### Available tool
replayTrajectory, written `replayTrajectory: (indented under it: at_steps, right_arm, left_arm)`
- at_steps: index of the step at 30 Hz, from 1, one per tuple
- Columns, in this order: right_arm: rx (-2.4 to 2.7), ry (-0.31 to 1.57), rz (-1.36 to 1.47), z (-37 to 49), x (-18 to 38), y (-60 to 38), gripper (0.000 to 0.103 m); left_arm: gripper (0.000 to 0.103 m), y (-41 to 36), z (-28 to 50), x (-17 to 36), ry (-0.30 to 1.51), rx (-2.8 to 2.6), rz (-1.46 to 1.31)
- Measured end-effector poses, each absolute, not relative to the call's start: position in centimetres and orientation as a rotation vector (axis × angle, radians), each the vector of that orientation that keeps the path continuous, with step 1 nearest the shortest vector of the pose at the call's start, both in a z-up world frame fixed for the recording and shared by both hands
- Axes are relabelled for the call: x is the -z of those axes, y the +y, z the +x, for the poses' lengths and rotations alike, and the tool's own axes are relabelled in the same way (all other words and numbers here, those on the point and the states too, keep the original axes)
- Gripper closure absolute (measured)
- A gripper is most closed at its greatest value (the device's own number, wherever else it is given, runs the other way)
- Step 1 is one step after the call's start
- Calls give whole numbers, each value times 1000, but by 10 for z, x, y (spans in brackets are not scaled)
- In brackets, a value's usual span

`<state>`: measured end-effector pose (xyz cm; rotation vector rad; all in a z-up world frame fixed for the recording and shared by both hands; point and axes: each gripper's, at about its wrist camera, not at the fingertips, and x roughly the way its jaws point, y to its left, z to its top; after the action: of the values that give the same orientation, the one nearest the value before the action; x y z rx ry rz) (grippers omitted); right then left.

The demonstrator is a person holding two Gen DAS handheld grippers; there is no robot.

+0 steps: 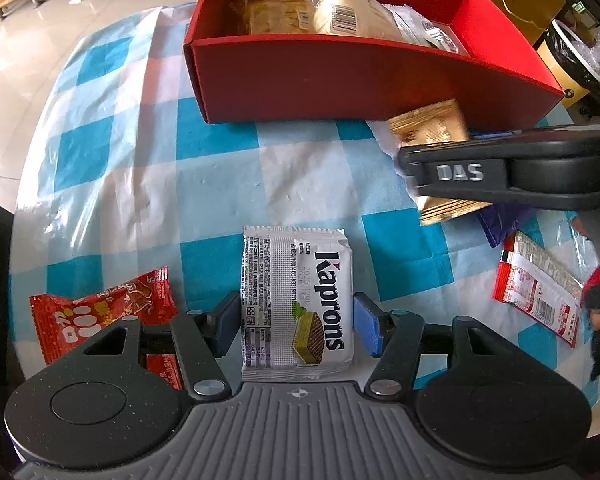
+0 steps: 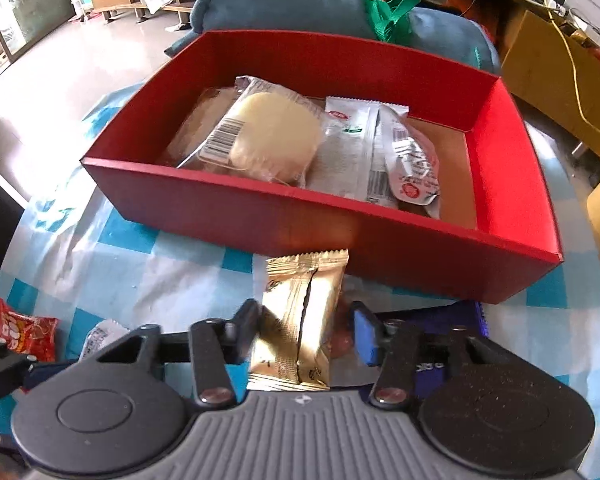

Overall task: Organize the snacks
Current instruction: 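Grasp gold biscuit packet with right tool while left tool holds Kaprons pack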

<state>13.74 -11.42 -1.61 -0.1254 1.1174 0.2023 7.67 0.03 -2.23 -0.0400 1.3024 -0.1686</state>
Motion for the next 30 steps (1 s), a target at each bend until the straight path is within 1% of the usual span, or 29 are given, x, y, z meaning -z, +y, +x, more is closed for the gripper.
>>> replayTrajectory:
  at_steps: [2,7,14,22,24,26,30]
  right_arm:
    - [-207,1119,-96,135,13,-122,65]
    - [-209,1115,-91,123,6,-132,65]
    - [-226,1084,-63,84,-13,-146,65]
    - [-249,1141,-115,63,7,-139,65]
    - [-246,1155,-123,65,13,-139,65]
    - [-236,1163,-134,67,18,-141,65]
    - [-229,1161,-164,70,21,-140,65]
  left_arm:
    - [37,4,75,22,1303,171,-48]
    - [37,6,74,18,1296,179,-59]
    - [37,-2,71,15,1291,193,-57]
    - [36,-21,69,23,1306,205,13]
    - [34,-24,70,25,1301,196,38]
    - [30,-28,70,27,1292,186,66]
    - [27,-32,71,29,1290,187,86]
